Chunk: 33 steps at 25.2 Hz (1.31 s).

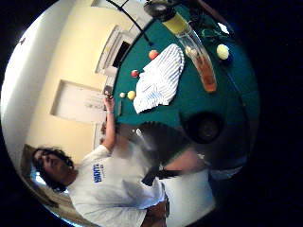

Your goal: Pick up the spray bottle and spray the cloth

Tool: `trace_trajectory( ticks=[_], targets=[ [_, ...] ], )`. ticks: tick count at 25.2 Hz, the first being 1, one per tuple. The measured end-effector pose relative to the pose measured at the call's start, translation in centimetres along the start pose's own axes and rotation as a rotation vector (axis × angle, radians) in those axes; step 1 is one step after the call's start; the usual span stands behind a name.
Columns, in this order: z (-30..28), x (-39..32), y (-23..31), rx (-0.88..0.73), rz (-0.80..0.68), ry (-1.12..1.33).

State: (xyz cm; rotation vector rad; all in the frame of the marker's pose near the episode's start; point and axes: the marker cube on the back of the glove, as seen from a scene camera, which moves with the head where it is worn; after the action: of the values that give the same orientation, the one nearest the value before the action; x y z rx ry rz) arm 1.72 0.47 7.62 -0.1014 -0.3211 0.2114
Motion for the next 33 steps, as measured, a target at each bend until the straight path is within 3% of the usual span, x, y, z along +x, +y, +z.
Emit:
trace_trajectory(
  ticks=[11, 19, 33],
  targets=[
    [2.5, 0.1, -1.7, -0.001, 0.046, -0.298],
    [3.2, 0.4, -3.9, 0.189, 0.186, -0.38],
    [4.7, 0.3, -6.5, 0.384, 0.302, -0.401]
  ],
)
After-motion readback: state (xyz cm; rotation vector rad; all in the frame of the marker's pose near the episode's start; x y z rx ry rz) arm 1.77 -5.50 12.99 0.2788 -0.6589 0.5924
